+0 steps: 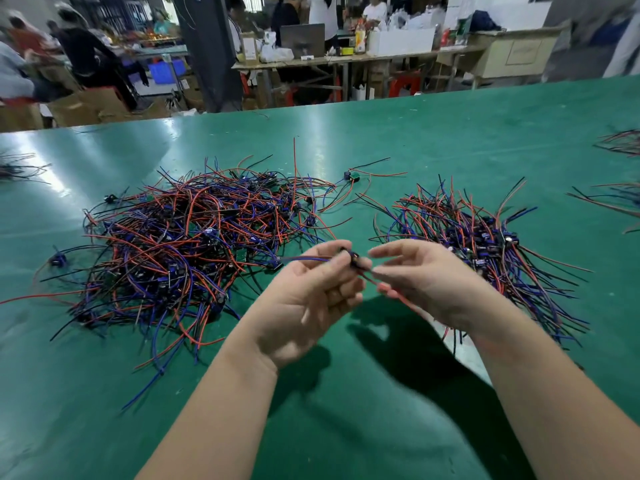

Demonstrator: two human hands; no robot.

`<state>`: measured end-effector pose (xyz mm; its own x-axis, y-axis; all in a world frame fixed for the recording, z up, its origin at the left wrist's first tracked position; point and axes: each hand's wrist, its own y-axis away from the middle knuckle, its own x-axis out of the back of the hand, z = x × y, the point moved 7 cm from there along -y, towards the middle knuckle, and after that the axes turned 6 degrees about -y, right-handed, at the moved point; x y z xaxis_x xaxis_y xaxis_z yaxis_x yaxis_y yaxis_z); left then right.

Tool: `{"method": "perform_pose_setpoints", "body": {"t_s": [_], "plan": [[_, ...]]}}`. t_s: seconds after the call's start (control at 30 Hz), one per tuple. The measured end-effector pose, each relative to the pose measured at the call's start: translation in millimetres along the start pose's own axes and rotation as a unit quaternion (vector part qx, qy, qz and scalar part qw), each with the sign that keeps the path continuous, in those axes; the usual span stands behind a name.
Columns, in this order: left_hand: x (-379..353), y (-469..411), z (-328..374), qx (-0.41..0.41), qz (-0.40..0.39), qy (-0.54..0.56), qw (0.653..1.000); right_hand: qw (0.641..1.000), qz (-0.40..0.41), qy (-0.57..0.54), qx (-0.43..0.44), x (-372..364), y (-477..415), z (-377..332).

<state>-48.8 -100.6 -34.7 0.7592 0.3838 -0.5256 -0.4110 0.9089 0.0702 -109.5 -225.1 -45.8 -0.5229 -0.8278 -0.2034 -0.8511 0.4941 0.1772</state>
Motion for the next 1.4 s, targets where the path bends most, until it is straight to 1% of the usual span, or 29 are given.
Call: {"method": "perform_pose_setpoints", "body": {"t_s": [0.03,0.1,0.13,0.2,0.23,0.27,0.33,0.4,0.47,0.53,0.57,0.63,0.7,0.73,0.8,0.87,0.93,1.0,1.1,1.17,1.2,1.23,1.27,1.3,1.33,1.37,1.4], "plan": [[4.4,-1.0,3.6,-0.019,0.03,0.016,0.999,0.999,-0.045,0.018,-0.003,-9.3,3.5,2.2],[14.7,-2.6,9.7,-0.068,0.1,0.003,0.993,0.995,-0.101,-0.015,0.007,-24.9,9.0,1.8],[20.5,-2.9,12.0,-0.097,0.138,-0.025,0.985,0.992,-0.109,-0.059,0.018,-30.2,10.0,-0.3],[25.1,-0.7,17.1,-0.158,0.201,-0.116,0.96,0.985,-0.089,-0.145,0.037,-34.6,8.8,-3.7],[21.8,1.1,19.5,-0.184,0.209,-0.166,0.946,0.983,-0.068,-0.168,0.041,-33.7,7.6,-4.0],[17.5,1.8,20.2,-0.203,0.2,-0.208,0.936,0.982,-0.047,-0.179,0.043,-32.0,6.4,-3.4],[10.9,1.2,16.2,-0.214,0.162,-0.265,0.926,0.982,-0.016,-0.185,0.044,-27.2,4.3,-2.5],[6.7,-1.2,10.5,-0.194,0.121,-0.303,0.925,0.981,0.013,-0.19,0.048,-19.2,2.7,-4.1],[3.8,-3.5,5.5,-0.165,0.097,-0.31,0.931,0.98,0.038,-0.185,0.058,-8.4,0.5,-7.1],[2.8,-4.5,1.3,-0.135,0.101,-0.268,0.949,0.982,0.041,-0.17,0.067,-2.1,-0.6,-9.7],[1.1,-4.2,-0.5,-0.117,0.104,-0.221,0.963,0.985,0.03,-0.156,0.068,-2.5,-0.4,-10.0],[2.0,-4.6,-7.5,-0.089,0.122,-0.167,0.974,0.992,0.001,-0.107,0.062,-8.4,0.6,-6.8],[4.3,-5.1,-13.1,-0.065,0.137,-0.18,0.972,0.995,-0.009,-0.068,0.067,-12.9,1.8,-5.1],[5.5,-5.7,-16.0,-0.053,0.133,-0.194,0.97,0.995,0.002,-0.057,0.078,-11.2,1.5,-7.1],[5.6,-5.1,-18.7,-0.017,0.112,-0.215,0.97,0.991,0.057,-0.069,0.101,2.1,0.4,-15.4],[3.0,-2.9,-24.7,0.033,0.064,-0.257,0.964,0.979,0.124,-0.112,0.121,23.4,1.1,-24.4],[-0.8,1.4,-34.3,0.093,0.009,-0.301,0.949,0.965,0.171,-0.143,0.14,40.4,3.8,-29.8],[-1.1,4.2,-41.0,0.124,-0.014,-0.321,0.939,0.953,0.203,-0.169,0.15,49.4,4.6,-27.6],[8.2,3.9,-35.9,0.125,0.023,-0.322,0.938,0.931,0.247,-0.205,0.174,55.0,3.6,-23.5],[17.5,1.2,-27.2,0.098,0.078,-0.306,0.944,0.92,0.297,-0.158,0.202,59.7,7.1,-27.3],[22.6,-0.6,-22.1,0.076,0.112,-0.293,0.946,0.919,0.306,-0.117,0.218,58.9,9.8,-30.8],[26.7,-1.9,-16.8,0.054,0.146,-0.273,0.949,0.926,0.29,-0.068,0.232,53.0,11.8,-34.9],[30.0,-3.6,-12.9,0.029,0.173,-0.245,0.954,0.939,0.243,-0.009,0.244,40.8,12.4,-37.8],[32.4,-4.1,-9.2,0.009,0.196,-0.217,0.956,0.952,0.173,0.059,0.247,22.9,12.2,-37.6],[34.3,-4.8,-6.7,-0.008,0.21,-0.193,0.958,0.957,0.095,0.13,0.24,2.4,12.7,-33.3],[35.1,-5.3,-5.0,-0.02,0.217,-0.179,0.96,0.953,0.03,0.197,0.23,-16.5,14.1,-26.1],[35.0,-6.7,-4.6,-0.028,0.211,-0.171,0.962,0.94,-0.007,0.253,0.23,-30.4,16.0,-19.0]]}}
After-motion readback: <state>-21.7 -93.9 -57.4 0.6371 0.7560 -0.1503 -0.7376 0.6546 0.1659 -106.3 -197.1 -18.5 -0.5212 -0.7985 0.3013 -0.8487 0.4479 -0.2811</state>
